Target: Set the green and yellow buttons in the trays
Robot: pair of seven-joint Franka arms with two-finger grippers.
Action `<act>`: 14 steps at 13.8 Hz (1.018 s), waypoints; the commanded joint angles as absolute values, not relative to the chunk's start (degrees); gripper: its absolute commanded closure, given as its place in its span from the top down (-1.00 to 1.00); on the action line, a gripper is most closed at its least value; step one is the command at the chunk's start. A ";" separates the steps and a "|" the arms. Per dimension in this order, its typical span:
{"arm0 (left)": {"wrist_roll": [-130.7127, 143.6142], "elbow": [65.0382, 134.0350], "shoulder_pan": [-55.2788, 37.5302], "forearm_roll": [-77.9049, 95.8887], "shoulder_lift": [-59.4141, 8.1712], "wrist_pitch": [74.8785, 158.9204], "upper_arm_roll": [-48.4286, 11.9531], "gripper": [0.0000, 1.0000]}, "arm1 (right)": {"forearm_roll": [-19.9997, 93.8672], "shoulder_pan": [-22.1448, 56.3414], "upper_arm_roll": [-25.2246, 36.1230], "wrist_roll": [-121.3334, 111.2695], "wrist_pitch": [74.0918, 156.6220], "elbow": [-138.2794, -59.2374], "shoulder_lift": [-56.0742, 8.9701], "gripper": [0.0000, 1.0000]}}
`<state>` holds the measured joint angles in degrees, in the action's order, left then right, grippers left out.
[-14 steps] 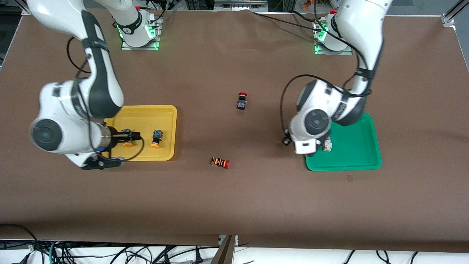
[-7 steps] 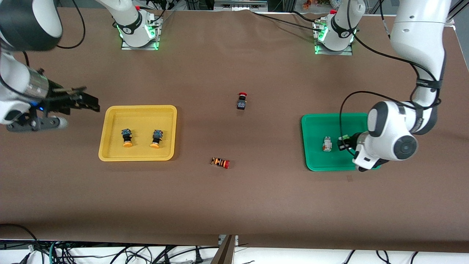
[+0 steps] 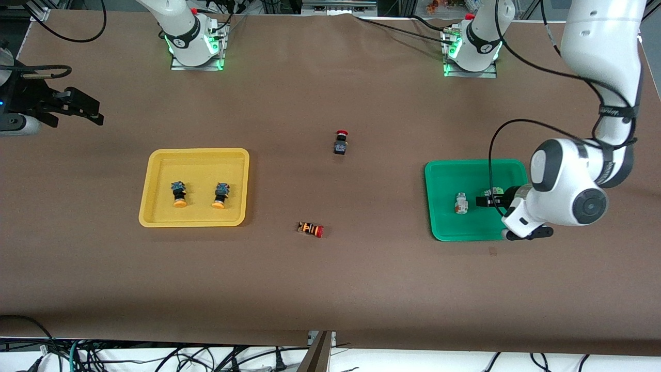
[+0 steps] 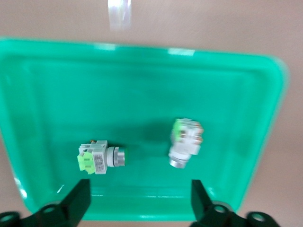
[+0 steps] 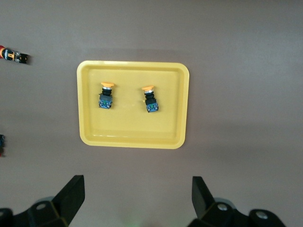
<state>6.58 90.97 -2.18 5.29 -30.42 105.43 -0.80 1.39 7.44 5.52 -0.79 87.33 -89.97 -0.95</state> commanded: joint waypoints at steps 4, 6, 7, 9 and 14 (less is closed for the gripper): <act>2.47 78.85 -2.37 0.80 -19.10 91.76 -0.53 1.00 | 0.09 5.97 2.64 -2.11 86.32 -89.40 -1.66 1.00; 1.76 80.58 -1.76 1.93 -12.86 91.93 -0.62 1.00 | -1.66 6.06 2.64 -2.28 85.96 -88.77 -2.20 1.00; 1.76 82.77 -1.50 1.76 -9.61 92.02 -0.70 1.00 | -2.37 6.15 2.64 -2.29 85.87 -88.77 -2.28 1.00; 1.67 89.78 -1.41 0.79 -3.46 92.20 -0.70 1.00 | -2.29 5.89 2.72 -2.29 85.87 -88.77 -2.29 1.00; 2.02 97.29 2.73 0.70 1.41 95.10 -4.83 1.00 | -2.29 6.15 2.64 -2.29 85.78 -88.68 -2.72 1.00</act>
